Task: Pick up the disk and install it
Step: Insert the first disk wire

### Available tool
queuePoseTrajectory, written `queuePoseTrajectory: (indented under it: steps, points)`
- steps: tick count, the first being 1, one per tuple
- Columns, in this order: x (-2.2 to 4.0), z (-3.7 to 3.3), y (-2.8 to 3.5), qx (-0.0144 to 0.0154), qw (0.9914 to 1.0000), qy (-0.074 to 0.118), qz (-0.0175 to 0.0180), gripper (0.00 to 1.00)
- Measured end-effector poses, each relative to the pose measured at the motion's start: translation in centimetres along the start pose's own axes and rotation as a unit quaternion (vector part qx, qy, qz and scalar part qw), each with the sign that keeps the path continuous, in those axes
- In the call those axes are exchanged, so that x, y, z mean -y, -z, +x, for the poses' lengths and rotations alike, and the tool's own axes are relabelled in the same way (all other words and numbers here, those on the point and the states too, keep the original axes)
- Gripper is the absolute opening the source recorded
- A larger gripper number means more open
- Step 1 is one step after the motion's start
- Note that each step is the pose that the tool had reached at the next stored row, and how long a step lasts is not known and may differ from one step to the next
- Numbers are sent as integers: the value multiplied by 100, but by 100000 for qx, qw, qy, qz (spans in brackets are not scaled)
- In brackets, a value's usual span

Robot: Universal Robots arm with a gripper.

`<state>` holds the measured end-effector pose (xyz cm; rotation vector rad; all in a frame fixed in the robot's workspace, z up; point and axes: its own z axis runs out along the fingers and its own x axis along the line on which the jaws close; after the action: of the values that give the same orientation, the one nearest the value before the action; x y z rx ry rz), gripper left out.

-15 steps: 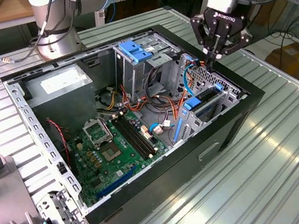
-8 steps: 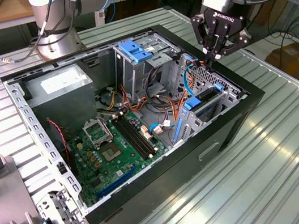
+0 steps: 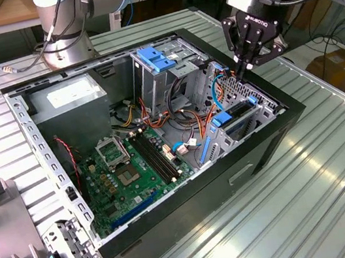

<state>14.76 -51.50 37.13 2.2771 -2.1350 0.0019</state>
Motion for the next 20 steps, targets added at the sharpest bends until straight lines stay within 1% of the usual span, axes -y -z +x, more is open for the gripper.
queuePoseTrajectory:
  steps: [2,8,10,11,12,14,16,17,18,20]
  points:
    - [-12,-1,-2,3,100000,-13,-31,17]
    - [-15,-1,-2,0,100000,-47,-33,17]
    - [-16,-1,-2,11,99997,-739,-43,17]
    - [-17,-2,-4,26,99985,-1713,-57,17]
    - [-27,11,-9,40,99978,-2099,-63,17]
    - [-58,58,-13,29,99978,-2091,-65,17]
    - [-129,119,-25,48,99978,-2090,-62,17]
    - [-139,135,-27,66,99978,-2090,-63,17]
    - [-157,170,-31,84,99978,-2089,-60,17]
    - [-171,227,-40,92,99978,-2090,-35,17]
